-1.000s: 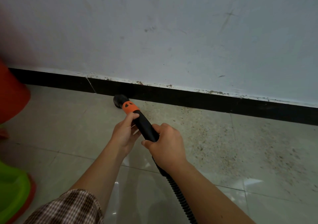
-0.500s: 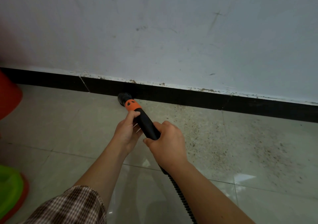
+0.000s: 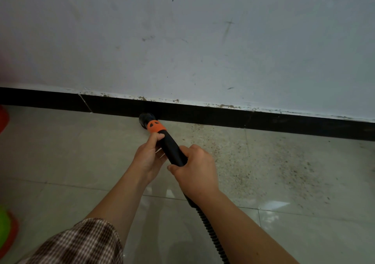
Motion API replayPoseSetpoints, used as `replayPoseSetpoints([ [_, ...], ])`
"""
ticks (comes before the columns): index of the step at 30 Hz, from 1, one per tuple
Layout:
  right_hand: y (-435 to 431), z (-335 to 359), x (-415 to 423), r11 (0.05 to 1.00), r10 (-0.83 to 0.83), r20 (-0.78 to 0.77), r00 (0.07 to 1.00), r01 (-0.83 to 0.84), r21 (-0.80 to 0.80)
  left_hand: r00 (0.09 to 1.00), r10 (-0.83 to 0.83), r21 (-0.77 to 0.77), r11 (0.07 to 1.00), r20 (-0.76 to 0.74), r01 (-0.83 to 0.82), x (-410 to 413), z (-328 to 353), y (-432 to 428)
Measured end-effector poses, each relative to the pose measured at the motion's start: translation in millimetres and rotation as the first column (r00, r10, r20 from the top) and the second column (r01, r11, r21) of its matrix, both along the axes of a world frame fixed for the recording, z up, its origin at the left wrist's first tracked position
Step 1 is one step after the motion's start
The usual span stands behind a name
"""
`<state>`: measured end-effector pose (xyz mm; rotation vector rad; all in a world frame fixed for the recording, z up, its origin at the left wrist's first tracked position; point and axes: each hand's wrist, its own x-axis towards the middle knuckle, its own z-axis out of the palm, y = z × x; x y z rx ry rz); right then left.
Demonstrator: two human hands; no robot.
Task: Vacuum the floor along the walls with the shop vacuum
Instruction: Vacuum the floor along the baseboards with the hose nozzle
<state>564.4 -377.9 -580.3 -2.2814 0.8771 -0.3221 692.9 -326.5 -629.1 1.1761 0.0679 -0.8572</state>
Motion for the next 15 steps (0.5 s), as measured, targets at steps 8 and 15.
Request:
replayPoseSetpoints([
  [8, -9, 6, -15, 1.000, -0.029, -0.021, 0.999, 0.029, 0.005, 0.999, -0.032, -0.022, 0.999, -0.028, 0.031, -14, 5, -10],
  [15, -20, 12, -33, 0.995, -0.092, -0.025, 0.995, 0.093, 0.043, 0.995, -0.097, 0.009, 0.995, -0.028, 0.098, -30, 12, -26],
])
